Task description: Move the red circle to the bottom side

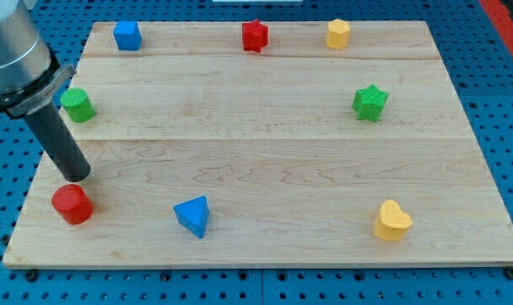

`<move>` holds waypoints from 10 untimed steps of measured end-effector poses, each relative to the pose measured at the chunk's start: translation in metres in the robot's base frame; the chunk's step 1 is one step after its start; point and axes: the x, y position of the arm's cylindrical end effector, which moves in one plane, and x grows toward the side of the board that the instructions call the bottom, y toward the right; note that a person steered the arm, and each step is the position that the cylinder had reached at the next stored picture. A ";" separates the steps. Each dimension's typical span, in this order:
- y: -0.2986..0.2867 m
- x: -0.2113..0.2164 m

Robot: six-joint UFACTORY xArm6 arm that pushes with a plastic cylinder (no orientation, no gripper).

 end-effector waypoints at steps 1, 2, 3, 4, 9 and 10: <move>0.001 0.000; 0.000 0.000; 0.000 0.000; 0.000 0.000; -0.019 0.035; -0.001 0.049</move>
